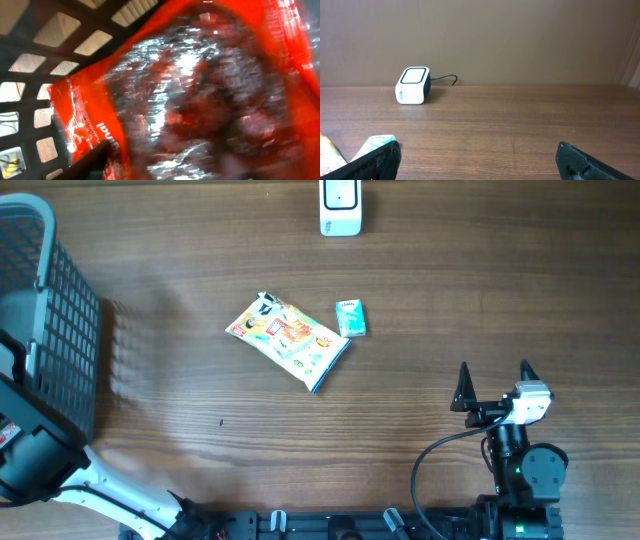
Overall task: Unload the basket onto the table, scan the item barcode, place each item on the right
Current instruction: 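Reach into the basket and grasp the red snack bag with the left gripper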
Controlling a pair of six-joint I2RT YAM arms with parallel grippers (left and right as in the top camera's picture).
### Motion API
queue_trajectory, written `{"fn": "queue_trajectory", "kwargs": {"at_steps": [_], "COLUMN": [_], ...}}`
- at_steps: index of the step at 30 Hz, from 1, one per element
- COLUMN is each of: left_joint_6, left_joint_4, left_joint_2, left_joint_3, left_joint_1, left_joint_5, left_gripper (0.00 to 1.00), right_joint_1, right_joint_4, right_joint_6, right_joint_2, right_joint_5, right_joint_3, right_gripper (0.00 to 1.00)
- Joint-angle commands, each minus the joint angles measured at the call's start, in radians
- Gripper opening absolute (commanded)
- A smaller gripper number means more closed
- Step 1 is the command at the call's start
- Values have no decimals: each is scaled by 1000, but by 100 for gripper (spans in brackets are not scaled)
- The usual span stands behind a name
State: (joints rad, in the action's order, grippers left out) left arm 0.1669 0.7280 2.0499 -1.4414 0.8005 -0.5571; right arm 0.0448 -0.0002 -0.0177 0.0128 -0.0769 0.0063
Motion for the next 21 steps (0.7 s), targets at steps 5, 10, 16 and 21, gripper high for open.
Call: {"fn": "queue_trajectory", "kwargs": {"at_steps": [5,10,16,21], "left_joint_6": [-3,0,28,27], "left_joint_4": [0,56,115,117], "left_joint_2": [15,1,-121,-295], "left_joint_3": [17,-9,-84,-142], "left_joint_1": [20,18,-14,-60], "left_joint_5": [-39,-39,10,132], "left_gripper": [11,4,4,4], "right_joint_1": [5,5,5,5], "right_joint_4": [2,2,2,2], "right_joint_6": [-8,-8,-9,-9], "right_joint_2": [-8,-8,-8,-8], "right_joint_5": [10,10,10,10], "right_joint_3": [-1,-1,-1,-1], "right_gripper": [100,100,100,100]}}
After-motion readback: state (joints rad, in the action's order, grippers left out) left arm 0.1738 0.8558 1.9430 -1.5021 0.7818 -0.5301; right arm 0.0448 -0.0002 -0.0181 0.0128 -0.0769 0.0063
